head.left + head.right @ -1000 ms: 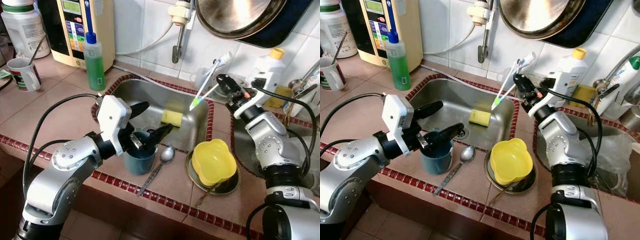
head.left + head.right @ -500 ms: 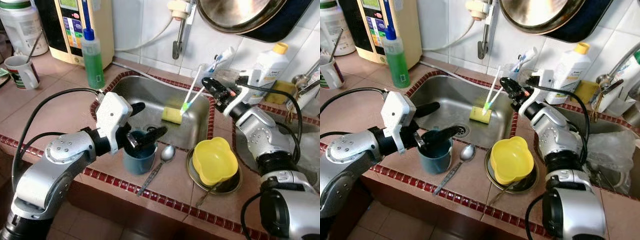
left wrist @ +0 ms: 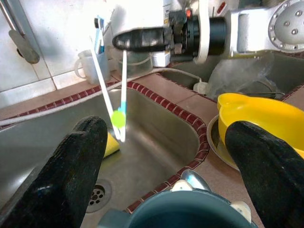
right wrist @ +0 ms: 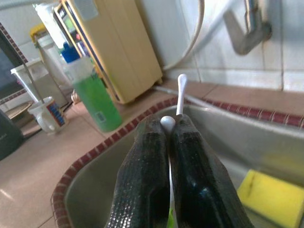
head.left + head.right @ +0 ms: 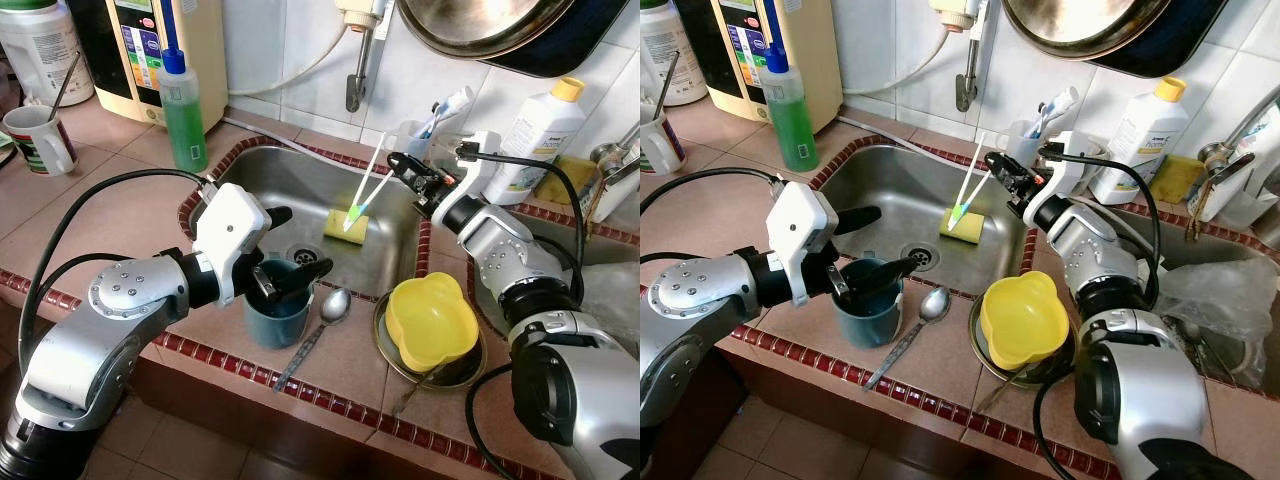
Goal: Kitchen organization
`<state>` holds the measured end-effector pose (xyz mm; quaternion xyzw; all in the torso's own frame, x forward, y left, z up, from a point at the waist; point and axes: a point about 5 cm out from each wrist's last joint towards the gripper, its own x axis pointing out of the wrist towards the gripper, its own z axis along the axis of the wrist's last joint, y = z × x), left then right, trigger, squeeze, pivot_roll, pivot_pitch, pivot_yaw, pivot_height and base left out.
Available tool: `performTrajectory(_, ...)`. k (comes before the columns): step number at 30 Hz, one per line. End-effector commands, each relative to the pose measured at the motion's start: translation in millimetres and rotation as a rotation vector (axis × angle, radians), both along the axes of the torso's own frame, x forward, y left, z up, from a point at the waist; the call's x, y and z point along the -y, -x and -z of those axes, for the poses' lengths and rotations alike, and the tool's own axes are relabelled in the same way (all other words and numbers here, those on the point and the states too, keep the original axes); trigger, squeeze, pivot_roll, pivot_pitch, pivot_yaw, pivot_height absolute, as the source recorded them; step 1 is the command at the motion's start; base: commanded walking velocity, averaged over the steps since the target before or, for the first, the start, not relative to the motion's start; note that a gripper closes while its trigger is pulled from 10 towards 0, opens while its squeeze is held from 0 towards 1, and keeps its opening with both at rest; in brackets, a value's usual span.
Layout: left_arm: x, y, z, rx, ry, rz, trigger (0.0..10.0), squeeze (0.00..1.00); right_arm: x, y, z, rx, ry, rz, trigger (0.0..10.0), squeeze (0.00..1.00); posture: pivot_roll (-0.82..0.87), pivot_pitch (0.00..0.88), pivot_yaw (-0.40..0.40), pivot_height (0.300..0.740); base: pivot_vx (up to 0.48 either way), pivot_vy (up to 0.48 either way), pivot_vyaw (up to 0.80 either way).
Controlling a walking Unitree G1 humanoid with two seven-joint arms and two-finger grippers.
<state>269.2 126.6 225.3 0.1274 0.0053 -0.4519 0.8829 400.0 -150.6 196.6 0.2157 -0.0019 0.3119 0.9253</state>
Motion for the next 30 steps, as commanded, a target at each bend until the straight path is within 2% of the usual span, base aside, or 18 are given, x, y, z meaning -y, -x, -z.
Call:
performTrajectory(1, -1.2, -1.5, -5, 0.016, -0.023, -0.006, 10.0, 0.00, -0.9, -1.7, -3, -0.003, -0.011, -0.003, 10.0, 0.00, 0.16, 0.064, -0.103, 0.740, 0.000, 0.000, 0.00)
performTrajectory(6, -10.3, -8.1, -9, 0.017, -0.029, -0.045, 10.0, 0.00, -4.5, 1.6, 13, -0.059, -0.014, -0.014, 10.0, 0.00, 0.16, 0.063, -0.104, 0.740, 0.000, 0.000, 0.00)
performTrajectory(12, -10.9, -7.8, -10, 0.020, -0.034, -0.047, 10.0, 0.00, -5.1, 2.5, 18, -0.078, -0.019, -0.014, 10.0, 0.01, 0.16, 0.063, -0.104, 0.740, 0.000, 0.000, 0.00)
performTrajectory(13, -10.9, -8.0, -10, 0.021, -0.033, -0.047, 10.0, 0.00, -5.3, 2.7, 19, -0.083, -0.024, -0.017, 10.0, 0.89, 0.16, 0.063, -0.104, 0.740, 0.000, 0.000, 0.00)
performTrajectory(14, -11.0, -8.1, -10, 0.024, -0.035, -0.047, 10.0, 0.00, -5.2, 2.7, 19, -0.086, -0.029, -0.019, 10.0, 1.00, 0.16, 0.063, -0.104, 0.740, 0.000, 0.000, 0.00)
performTrajectory(30, -9.8, -9.6, -11, 0.035, -0.036, -0.049, 10.0, 0.00, -5.6, 2.1, 15, -0.063, -0.042, -0.032, 10.0, 1.00, 0.17, 0.044, -0.110, 0.740, 0.000, 0.000, 0.00)
